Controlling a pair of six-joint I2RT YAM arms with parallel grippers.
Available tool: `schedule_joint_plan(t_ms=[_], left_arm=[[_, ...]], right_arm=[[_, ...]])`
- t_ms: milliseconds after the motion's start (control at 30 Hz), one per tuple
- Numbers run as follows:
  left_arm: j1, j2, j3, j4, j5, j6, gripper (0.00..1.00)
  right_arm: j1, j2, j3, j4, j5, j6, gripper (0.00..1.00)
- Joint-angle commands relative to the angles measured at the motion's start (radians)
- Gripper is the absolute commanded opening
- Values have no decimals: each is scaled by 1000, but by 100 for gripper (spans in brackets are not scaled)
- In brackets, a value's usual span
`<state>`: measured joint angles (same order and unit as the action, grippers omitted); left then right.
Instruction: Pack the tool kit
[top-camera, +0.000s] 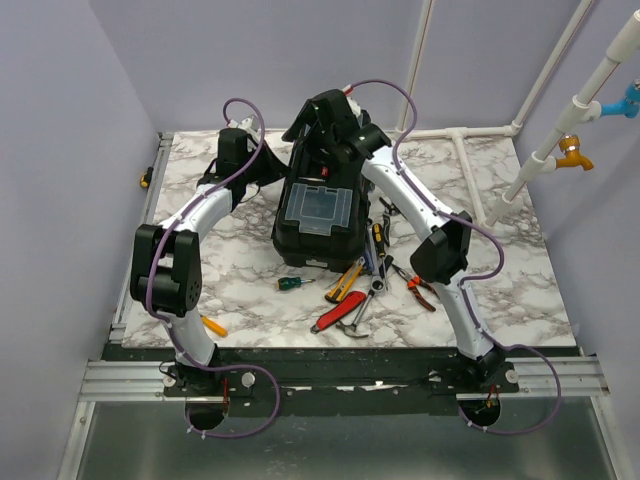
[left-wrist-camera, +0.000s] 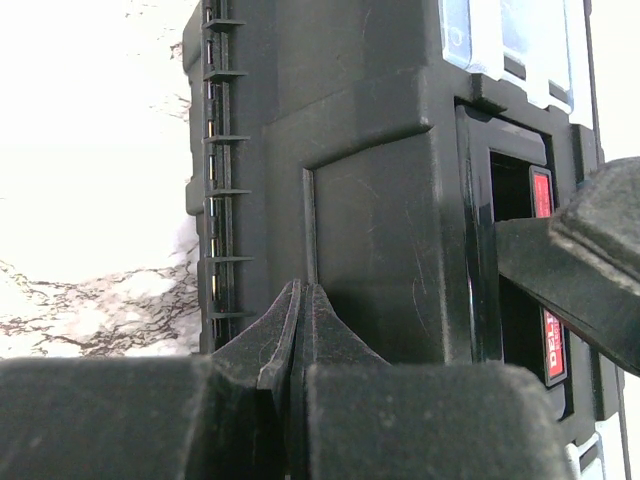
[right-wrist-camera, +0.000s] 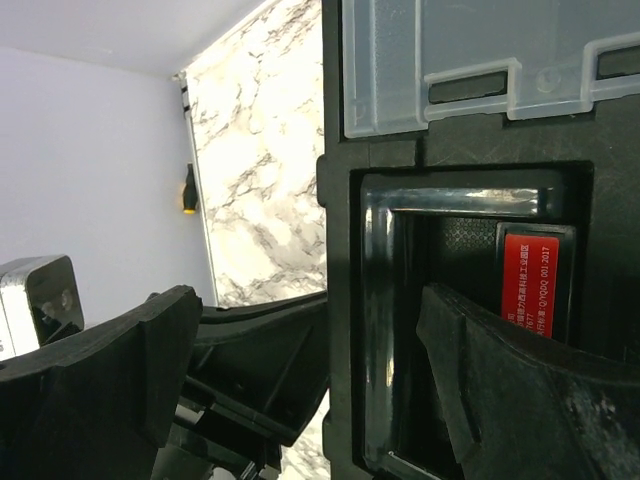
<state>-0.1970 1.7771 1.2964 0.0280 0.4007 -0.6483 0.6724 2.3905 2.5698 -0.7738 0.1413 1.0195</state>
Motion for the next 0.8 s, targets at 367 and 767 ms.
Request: schedule_joint_plan(t_ms=[367, 767], left_arm=[[-101, 36, 55, -27, 184, 1, 1], [-99, 26, 96, -91, 189, 35, 1]], right_arm=[[-8, -49, -376, 414, -459, 69, 100], [-80, -213, -846, 1115, -721, 288, 100]])
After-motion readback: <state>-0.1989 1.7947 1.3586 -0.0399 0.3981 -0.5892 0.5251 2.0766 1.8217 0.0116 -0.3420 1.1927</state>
